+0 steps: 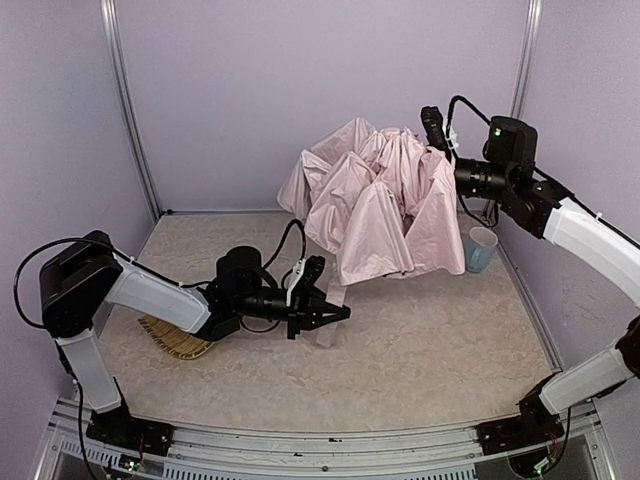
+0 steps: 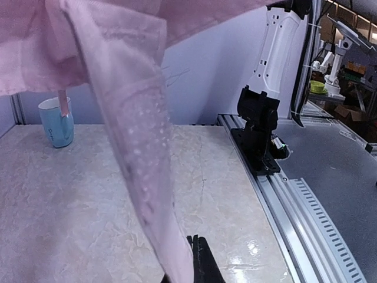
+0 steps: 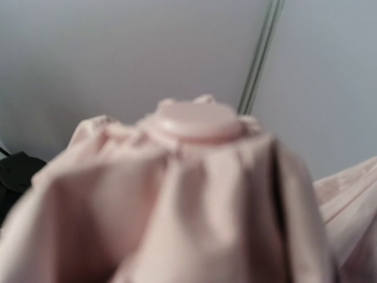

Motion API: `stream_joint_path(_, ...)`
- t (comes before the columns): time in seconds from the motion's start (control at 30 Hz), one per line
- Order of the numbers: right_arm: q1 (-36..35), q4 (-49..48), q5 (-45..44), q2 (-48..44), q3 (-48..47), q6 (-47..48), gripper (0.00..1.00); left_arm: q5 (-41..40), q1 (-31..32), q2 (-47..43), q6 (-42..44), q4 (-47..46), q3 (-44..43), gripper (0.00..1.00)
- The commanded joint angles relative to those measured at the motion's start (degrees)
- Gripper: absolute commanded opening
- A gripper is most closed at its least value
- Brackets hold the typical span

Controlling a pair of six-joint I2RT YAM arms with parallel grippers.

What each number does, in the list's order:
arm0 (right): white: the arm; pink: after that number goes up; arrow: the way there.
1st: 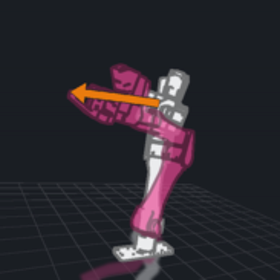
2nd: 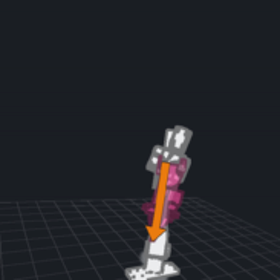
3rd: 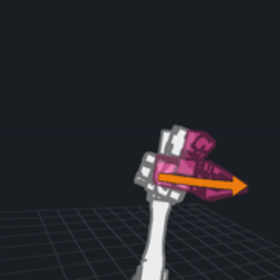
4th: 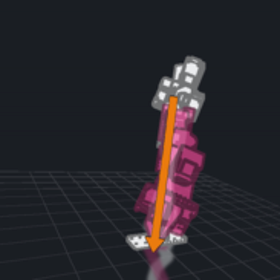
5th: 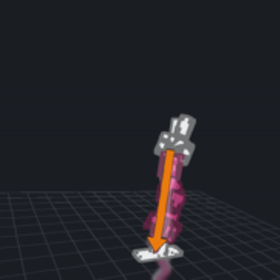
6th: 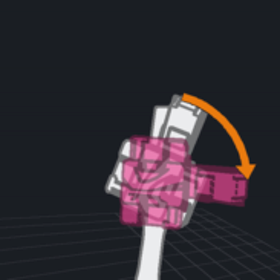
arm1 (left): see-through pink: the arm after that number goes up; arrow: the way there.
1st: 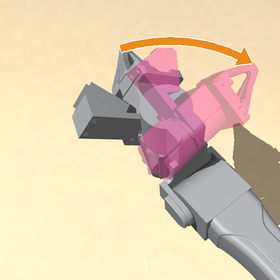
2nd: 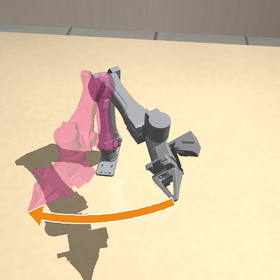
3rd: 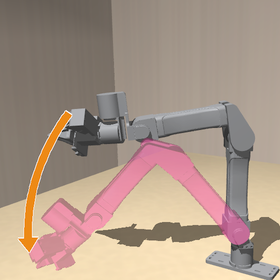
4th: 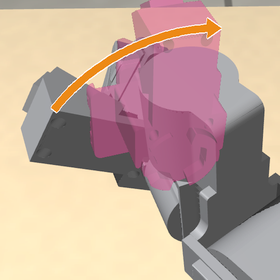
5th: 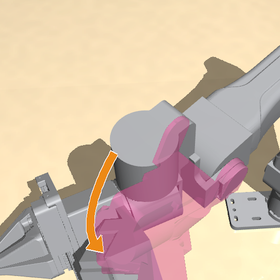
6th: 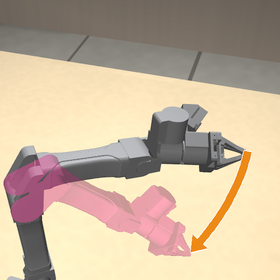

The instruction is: Put away the umbrella

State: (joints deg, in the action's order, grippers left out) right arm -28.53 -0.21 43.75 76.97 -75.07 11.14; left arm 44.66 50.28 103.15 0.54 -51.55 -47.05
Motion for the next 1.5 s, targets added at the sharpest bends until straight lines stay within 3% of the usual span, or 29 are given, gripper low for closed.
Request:
stream_joint_path(0.0, 0.58, 0.75, -5.61, -3.43, -0.98, 3.26, 0.05, -1.24, -1.10, -0.86, 1.99, 1.36, 1.07, 0.00)
stream_joint_path(0.13, 0.58, 4.05, -13.22, -4.83, -2.06, 8.87, 0.05, -12.60, -5.16, -1.60, 10.19, 9.70, -1.17, 0.00)
stream_joint_path(0.27, -1.60, 5.77, -13.59, -5.75, -2.15, 14.88, 0.05, -18.27, -9.13, 2.67, 18.79, 18.85, -9.32, 0.00)
stream_joint_path(0.37, -7.38, 6.97, -18.08, -7.86, 0.16, 21.62, 0.05, -22.31, -11.47, 6.52, 23.64, 23.32, -15.98, 0.00)
stream_joint_path(0.57, -24.38, 5.36, -39.35, -10.67, 11.69, 34.92, 0.01, -23.88, -15.30, 11.17, 26.28, 22.55, -22.82, 0.00)
stream_joint_path(0.93, -37.90, 0.97, -53.65, -7.08, 27.01, 33.91, 0.00, -26.41, -15.77, 15.68, 33.35, 20.01, -23.92, 0.00)
stream_joint_path(1.1, -42.30, -0.91, -52.85, -0.77, 31.62, 29.64, 0.00, -29.24, -14.51, 17.69, 36.61, 13.36, -23.60, 0.00)
stream_joint_path(1.37, -44.02, -8.47, -52.67, 10.12, 34.87, 26.20, 0.00, -35.92, -13.23, 22.30, 37.87, 12.88, -26.87, 0.00)
stream_joint_path(1.43, -43.93, -7.86, -53.44, 12.92, 34.39, 25.95, 0.00, -38.70, -13.42, 22.76, 35.77, 13.53, -27.68, 0.18)
stream_joint_path(1.47, -43.89, -6.60, -53.90, 14.64, 33.77, 25.70, 0.00, -40.27, -13.47, 23.16, 34.71, 14.88, -28.69, 0.34)
